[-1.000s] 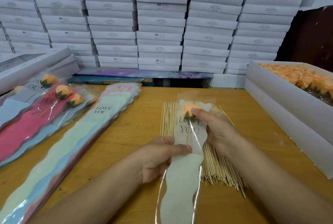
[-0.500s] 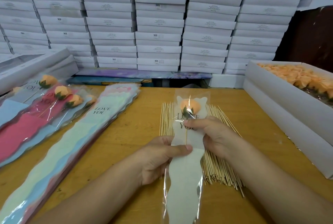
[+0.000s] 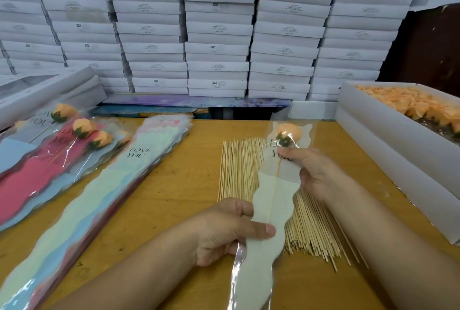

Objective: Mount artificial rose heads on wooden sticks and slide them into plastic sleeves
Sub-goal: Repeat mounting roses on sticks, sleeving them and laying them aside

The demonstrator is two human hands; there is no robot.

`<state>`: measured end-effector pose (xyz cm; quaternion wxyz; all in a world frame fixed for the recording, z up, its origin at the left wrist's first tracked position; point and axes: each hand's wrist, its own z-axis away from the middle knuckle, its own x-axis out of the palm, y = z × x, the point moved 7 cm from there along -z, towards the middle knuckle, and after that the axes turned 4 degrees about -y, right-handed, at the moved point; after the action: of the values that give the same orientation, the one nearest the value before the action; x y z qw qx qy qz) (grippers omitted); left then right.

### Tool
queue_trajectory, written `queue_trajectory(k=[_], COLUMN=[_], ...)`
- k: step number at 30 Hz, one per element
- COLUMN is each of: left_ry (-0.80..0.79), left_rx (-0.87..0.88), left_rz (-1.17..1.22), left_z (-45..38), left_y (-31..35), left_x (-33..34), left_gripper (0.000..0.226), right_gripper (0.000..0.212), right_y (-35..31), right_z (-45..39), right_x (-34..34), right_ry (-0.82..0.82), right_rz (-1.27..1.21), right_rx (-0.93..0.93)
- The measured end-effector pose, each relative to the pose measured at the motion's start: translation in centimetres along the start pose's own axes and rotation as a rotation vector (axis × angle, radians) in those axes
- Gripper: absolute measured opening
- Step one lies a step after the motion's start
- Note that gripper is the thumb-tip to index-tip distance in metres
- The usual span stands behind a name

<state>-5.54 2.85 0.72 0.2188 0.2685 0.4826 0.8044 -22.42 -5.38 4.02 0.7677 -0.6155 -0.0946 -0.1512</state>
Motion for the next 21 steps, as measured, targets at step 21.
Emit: queue_trajectory(k=[21], left_ry=[0.167], left_rx=[-0.039], left_rz=[-0.218], left_z=[3.1], left_y=[0.6], left_x=[-1.0], left_gripper=[0.015], right_gripper=[0.023], right_y=[-0.4], right_z=[0.7], right_x=[0.2], right_ry=[-0.112], right_rz=[-0.061], right_rx=[-0.012])
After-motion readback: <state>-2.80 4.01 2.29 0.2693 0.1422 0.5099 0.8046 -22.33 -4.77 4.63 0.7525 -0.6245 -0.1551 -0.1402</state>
